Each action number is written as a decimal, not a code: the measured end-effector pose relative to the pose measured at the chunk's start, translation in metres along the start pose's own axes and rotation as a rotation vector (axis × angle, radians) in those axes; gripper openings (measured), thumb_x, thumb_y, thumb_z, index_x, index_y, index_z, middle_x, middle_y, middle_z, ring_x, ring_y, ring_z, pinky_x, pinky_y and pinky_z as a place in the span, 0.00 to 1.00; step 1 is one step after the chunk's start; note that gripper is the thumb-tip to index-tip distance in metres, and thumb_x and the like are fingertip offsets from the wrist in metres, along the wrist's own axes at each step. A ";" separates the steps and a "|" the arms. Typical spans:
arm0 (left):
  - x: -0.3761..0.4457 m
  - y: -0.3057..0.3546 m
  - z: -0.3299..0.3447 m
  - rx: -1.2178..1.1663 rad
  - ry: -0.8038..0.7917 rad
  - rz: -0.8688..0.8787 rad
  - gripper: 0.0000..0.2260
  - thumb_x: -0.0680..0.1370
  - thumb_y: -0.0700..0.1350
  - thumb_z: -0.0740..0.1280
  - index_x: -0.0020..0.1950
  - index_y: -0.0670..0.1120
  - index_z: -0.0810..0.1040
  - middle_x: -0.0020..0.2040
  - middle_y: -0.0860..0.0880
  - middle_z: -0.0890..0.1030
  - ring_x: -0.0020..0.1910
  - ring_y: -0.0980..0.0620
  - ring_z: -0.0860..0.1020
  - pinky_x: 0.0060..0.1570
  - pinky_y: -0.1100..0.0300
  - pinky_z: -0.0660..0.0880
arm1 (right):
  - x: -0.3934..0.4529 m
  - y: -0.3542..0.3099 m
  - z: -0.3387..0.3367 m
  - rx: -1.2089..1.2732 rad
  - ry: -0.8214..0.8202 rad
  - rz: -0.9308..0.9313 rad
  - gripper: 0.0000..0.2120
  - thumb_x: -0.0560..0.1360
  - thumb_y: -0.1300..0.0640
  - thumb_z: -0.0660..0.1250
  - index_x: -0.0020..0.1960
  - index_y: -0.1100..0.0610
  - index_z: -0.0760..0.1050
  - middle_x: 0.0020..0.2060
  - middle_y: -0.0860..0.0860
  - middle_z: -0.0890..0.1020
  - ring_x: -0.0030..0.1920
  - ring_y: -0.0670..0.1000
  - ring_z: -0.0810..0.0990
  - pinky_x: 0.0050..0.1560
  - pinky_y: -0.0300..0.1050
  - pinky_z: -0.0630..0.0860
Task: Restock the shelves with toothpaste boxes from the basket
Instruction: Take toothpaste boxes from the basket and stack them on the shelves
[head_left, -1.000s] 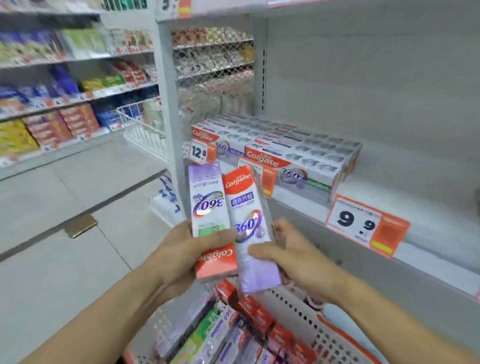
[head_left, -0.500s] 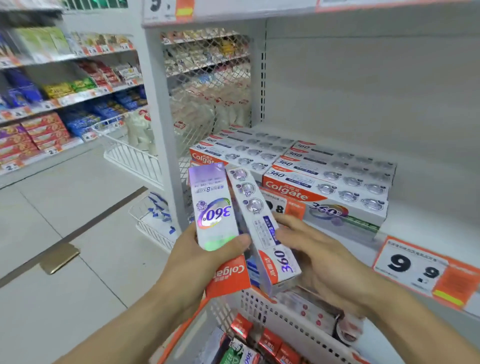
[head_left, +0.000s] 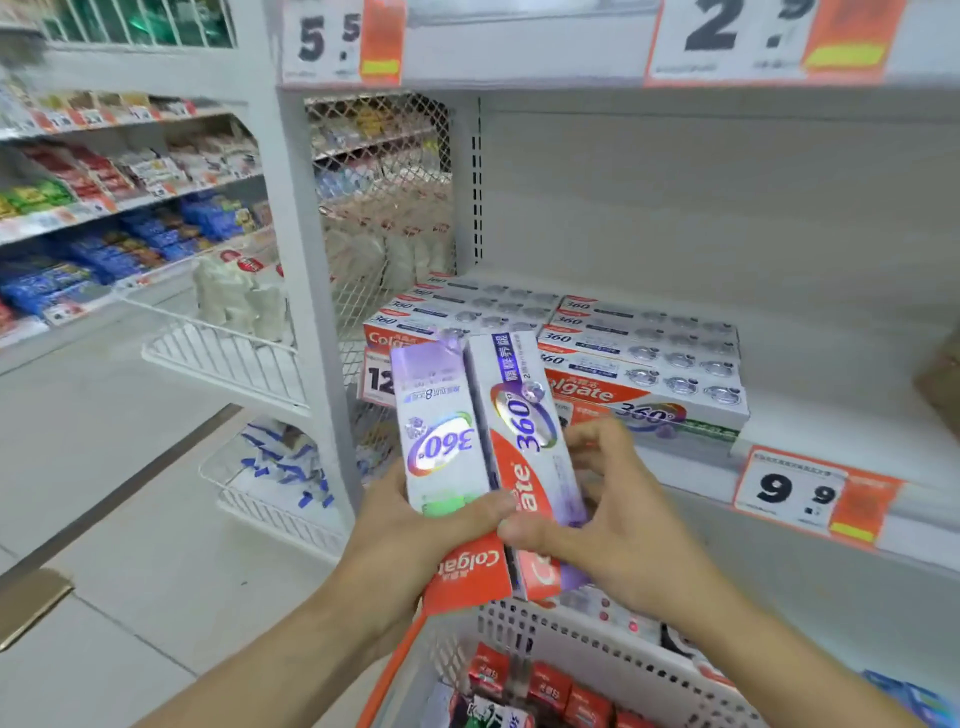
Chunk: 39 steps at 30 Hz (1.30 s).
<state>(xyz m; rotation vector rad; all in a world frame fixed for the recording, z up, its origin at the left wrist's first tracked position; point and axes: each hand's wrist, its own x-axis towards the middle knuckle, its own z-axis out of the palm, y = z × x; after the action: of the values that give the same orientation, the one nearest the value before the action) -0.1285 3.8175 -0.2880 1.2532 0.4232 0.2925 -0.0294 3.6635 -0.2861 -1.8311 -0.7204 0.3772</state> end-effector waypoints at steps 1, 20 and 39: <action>-0.003 0.000 0.001 -0.007 0.015 -0.006 0.23 0.64 0.38 0.78 0.58 0.42 0.81 0.49 0.42 0.87 0.44 0.42 0.86 0.38 0.54 0.82 | -0.001 0.000 0.001 -0.014 0.006 -0.018 0.34 0.56 0.32 0.79 0.54 0.40 0.67 0.52 0.34 0.80 0.49 0.42 0.84 0.49 0.51 0.82; -0.013 0.009 0.010 0.348 -0.229 -0.019 0.26 0.59 0.40 0.85 0.55 0.47 0.82 0.48 0.45 0.87 0.45 0.47 0.86 0.42 0.58 0.81 | -0.026 -0.035 -0.082 0.199 0.025 -0.007 0.25 0.70 0.61 0.76 0.64 0.47 0.76 0.48 0.54 0.87 0.45 0.57 0.87 0.35 0.54 0.83; 0.028 0.009 0.030 -0.091 0.207 0.123 0.32 0.56 0.44 0.86 0.57 0.46 0.81 0.49 0.44 0.87 0.44 0.45 0.84 0.49 0.46 0.81 | -0.007 -0.030 -0.069 -0.019 0.210 0.059 0.25 0.57 0.48 0.81 0.52 0.49 0.80 0.48 0.46 0.86 0.40 0.50 0.86 0.39 0.52 0.83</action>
<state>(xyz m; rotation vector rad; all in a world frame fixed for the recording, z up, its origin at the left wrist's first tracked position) -0.0900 3.8068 -0.2756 1.1656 0.5046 0.5435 -0.0046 3.6156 -0.2338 -1.8794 -0.5284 0.2127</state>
